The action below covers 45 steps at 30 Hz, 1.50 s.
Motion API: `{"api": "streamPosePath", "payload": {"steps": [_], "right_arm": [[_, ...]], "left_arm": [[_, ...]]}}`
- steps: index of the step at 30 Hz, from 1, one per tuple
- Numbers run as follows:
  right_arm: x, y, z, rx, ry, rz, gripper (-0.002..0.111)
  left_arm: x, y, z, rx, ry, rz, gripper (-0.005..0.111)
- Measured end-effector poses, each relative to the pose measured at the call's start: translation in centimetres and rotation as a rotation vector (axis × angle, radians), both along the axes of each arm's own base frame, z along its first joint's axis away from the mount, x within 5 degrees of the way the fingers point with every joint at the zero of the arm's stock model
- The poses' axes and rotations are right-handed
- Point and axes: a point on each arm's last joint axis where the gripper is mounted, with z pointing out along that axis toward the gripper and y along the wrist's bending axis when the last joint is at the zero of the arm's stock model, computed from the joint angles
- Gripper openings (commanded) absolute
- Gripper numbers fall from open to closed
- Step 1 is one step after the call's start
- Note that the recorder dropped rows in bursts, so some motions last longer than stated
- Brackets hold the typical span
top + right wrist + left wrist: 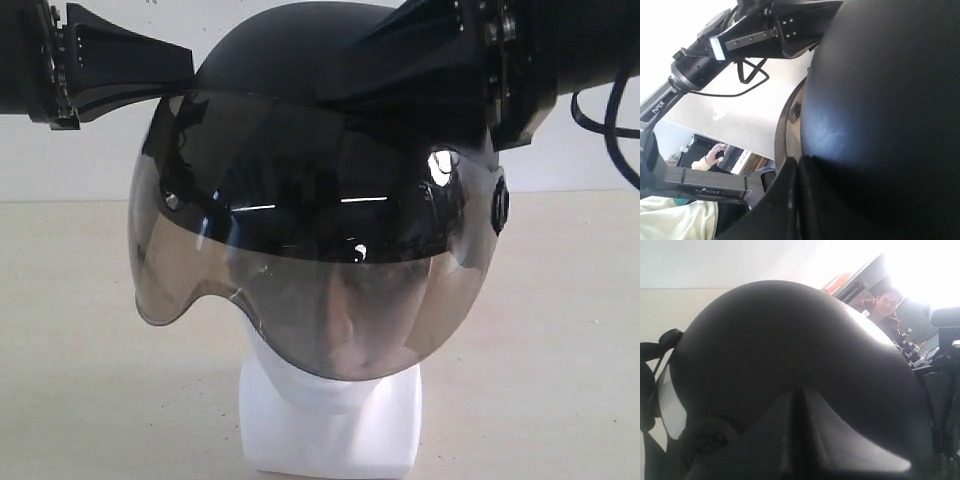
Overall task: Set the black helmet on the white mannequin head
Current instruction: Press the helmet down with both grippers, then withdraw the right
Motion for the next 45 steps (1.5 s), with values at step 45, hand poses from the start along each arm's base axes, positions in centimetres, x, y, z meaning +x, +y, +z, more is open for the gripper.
{"api": "streamPosePath", "payload": {"steps": [45], "right_arm": [[-4.5,-5.8,-0.9,-0.486,-0.098,-0.422,0.000]], "left_arm": [[-0.4,-0.2,0.0,0.003,0.003,-0.044,0.004]]}}
